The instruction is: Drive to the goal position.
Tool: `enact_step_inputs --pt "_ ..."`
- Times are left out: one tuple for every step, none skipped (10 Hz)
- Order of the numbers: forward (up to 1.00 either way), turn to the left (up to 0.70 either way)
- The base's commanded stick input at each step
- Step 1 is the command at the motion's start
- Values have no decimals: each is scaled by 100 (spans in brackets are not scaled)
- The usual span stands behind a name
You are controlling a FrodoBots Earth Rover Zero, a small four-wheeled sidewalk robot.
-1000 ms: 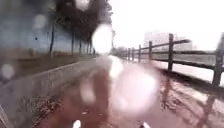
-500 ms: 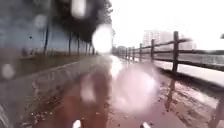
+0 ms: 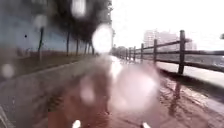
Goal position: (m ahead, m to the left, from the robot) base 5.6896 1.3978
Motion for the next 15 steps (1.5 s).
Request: enact_step_inputs --pt "70 0" --pt "70 0" --pt "70 0" --pt "70 0" --pt "70 0" --pt "70 0" --pt "70 0" --pt "70 0" --pt "70 -18" --pt "70 0" --pt "70 0" --pt "70 0" --pt "70 0" --pt "70 0" --pt "70 0"
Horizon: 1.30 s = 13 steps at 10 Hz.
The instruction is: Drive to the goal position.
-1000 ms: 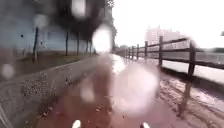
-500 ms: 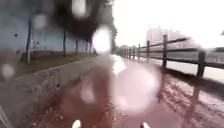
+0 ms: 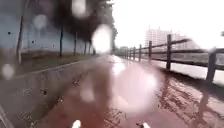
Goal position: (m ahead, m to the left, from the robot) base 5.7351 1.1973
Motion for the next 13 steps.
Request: enact_step_inputs --pt "70 0" --pt "70 0" --pt "70 0" --pt "70 0" --pt "70 0" --pt "70 0" --pt "70 0" --pt "70 0" --pt "70 0" --pt "70 0" --pt "70 0" --pt "70 0" --pt "70 0"
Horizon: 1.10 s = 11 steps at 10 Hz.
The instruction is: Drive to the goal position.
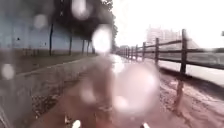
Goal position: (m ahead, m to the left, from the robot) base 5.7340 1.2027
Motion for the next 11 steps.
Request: enact_step_inputs --pt "70 0" --pt "70 0" --pt "70 0" --pt "70 0" --pt "70 0" --pt "70 0" --pt "70 0" --pt "70 0" --pt "70 0" --pt "70 0" --pt "70 0"
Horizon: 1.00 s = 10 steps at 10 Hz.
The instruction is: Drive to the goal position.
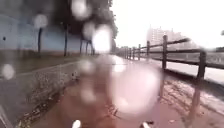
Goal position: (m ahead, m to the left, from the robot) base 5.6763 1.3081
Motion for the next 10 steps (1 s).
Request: enact_step_inputs --pt "70 0" --pt "70 0" --pt "70 0" --pt "70 0" --pt "70 0" --pt "70 0" --pt "70 0" --pt "70 0" --pt "70 0" --pt "70 0"
